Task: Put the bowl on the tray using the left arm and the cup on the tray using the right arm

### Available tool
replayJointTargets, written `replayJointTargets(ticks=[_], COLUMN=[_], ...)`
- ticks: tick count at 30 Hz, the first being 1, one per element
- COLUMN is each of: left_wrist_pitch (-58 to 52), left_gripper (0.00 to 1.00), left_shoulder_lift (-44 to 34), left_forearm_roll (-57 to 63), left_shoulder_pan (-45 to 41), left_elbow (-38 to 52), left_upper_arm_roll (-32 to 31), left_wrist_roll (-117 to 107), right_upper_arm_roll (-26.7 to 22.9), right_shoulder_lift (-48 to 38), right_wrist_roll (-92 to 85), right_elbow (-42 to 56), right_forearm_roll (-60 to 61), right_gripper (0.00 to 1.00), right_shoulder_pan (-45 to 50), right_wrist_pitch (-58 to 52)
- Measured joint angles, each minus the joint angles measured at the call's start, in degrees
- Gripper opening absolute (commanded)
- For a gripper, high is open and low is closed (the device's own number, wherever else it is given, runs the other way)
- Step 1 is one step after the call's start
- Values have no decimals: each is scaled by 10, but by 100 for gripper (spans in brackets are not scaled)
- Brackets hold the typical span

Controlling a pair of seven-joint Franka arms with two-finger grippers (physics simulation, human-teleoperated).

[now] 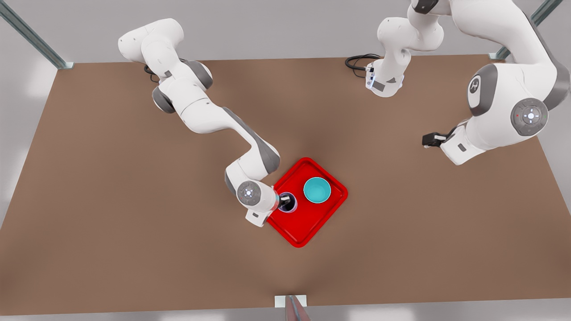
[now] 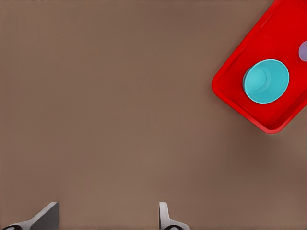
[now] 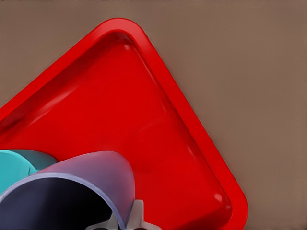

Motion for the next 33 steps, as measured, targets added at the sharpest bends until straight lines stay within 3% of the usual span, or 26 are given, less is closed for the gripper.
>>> replayJointTargets(ticks=[1, 8, 13, 16, 19, 20, 21, 23, 24, 26, 33], left_wrist_pitch=[1, 1, 0, -1, -2, -3, -3, -3, -3, -3, 1], left_gripper=[100, 100, 100, 100, 100, 100, 100, 100, 100, 100, 100], left_shoulder_lift=[1, 1, 0, 1, 0, 0, 0, 0, 0, 0, 8], left_forearm_roll=[0, 0, 1, 1, 1, 1, 1, 1, 1, 2, 2], left_shoulder_pan=[0, 0, 0, 0, 0, 0, 0, 0, 0, 0, -1], left_elbow=[0, 1, 1, 1, 1, 1, 1, 1, 2, 1, 18], left_upper_arm_roll=[0, 0, 0, 0, 0, 0, -1, -1, 0, -1, -1], left_wrist_roll=[0, -1, -4, -5, -6, -6, -6, -6, -6, -6, -9], right_upper_arm_roll=[0, 3, 19, -36, -38, -39, -40, -32, -35, -100, -108], right_shoulder_lift=[2, 12, 6, -38, -35, -56, -157, -478, -595, -565, -550], right_wrist_roll=[-1, 8, 98, 68, 66, 59, 41, -22, -68, -133, -143], right_elbow=[-1, -3, 7, 6, 5, 2, -96, -506, -609, -472, -451], right_forearm_roll=[-1, 0, 86, 80, 43, 15, -31, -49, -48, -37, -16], right_gripper=[100, 100, 100, 100, 100, 100, 100, 100, 100, 100, 100], right_shoulder_pan=[0, 8, 4, -14, -10, -16, -46, -208, -288, -312, -299], right_wrist_pitch=[1, -2, -41, -111, -112, -123, -130, 7, -18, -199, -203])
